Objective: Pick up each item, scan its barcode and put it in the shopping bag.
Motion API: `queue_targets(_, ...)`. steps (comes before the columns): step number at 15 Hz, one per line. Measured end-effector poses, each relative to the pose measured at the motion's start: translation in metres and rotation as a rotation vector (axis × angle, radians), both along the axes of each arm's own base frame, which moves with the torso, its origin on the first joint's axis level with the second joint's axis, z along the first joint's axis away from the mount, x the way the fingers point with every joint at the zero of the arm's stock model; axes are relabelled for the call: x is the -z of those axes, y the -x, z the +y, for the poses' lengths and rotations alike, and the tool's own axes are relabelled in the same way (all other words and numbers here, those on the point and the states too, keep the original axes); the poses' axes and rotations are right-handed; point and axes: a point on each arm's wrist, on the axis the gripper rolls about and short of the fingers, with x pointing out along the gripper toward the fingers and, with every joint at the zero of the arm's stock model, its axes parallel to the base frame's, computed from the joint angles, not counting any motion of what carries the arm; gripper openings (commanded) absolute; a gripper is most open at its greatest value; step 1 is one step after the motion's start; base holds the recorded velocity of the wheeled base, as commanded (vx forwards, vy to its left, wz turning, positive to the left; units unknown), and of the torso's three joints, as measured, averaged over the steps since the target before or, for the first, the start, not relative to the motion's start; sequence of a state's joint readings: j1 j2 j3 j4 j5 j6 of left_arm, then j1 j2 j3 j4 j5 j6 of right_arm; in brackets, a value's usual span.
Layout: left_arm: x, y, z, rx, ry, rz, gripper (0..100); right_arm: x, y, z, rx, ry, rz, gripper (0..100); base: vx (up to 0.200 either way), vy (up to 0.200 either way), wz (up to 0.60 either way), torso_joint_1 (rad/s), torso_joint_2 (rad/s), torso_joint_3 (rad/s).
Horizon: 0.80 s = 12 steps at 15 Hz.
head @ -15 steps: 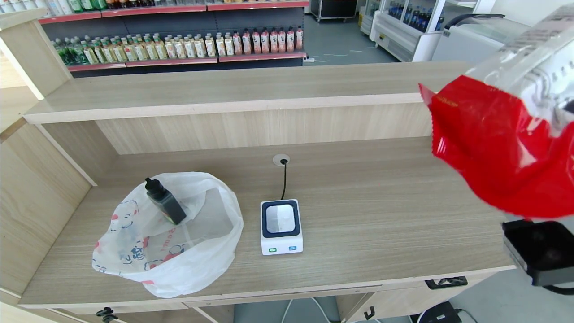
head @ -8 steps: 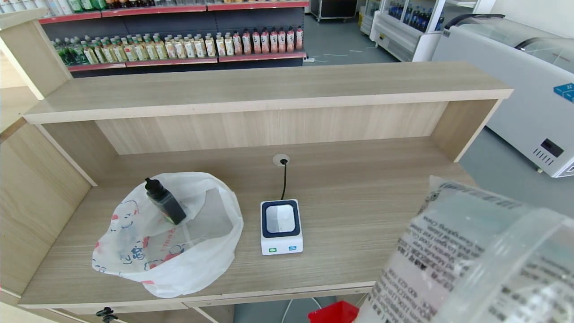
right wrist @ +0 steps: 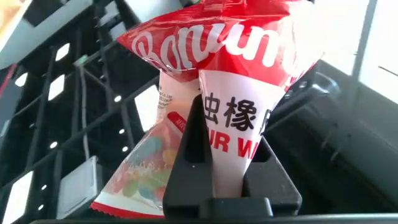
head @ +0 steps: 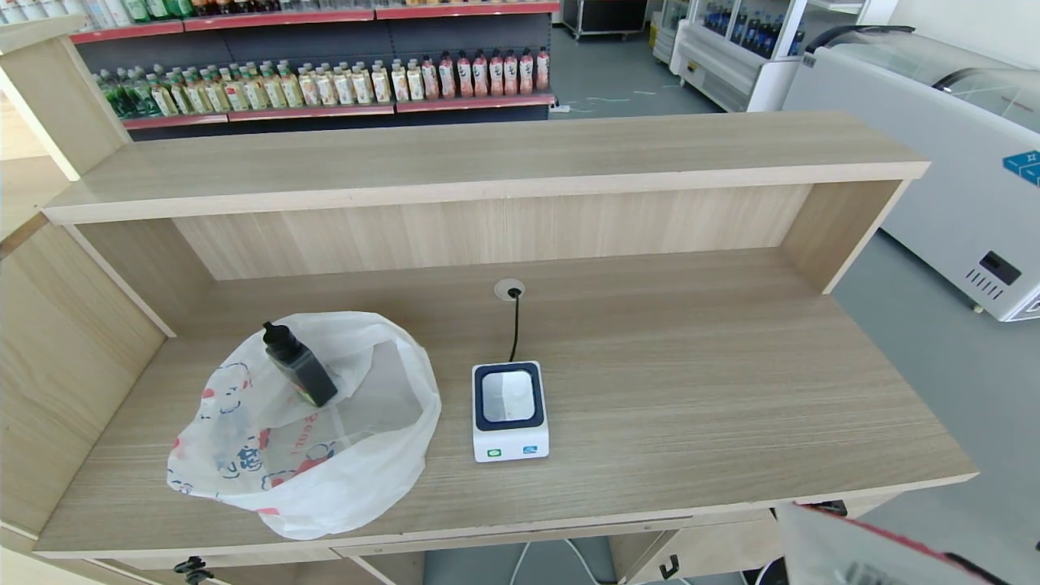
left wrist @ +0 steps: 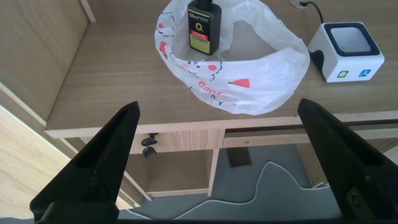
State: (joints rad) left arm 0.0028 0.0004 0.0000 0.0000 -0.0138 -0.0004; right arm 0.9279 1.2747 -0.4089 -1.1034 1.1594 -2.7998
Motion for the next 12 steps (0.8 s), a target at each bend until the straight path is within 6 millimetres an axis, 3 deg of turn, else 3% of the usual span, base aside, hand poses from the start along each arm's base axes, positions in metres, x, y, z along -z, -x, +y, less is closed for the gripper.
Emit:
queue_targets(3,0.000,0.000,0.000,0.000,0.000,0.000,100,-0.010,0.002,-0.004,-0.089,-0.027,-0.053,0,0.000,0.000,0.00,0.000,0.00,0.000)
queue_targets(8,0.000,0.000,0.000,0.000,0.000,0.000,100,-0.024,-0.017,-0.027,0.060,-0.090,-0.142,0,0.000,0.000,0.00,0.000,0.00,0.000)
queue_targets(12,0.000,0.000,0.000,0.000,0.000,0.000,100,-0.025,-0.026,-0.024,0.074,-0.114,-0.174,0,0.000,0.000,0.00,0.000,0.00,0.000)
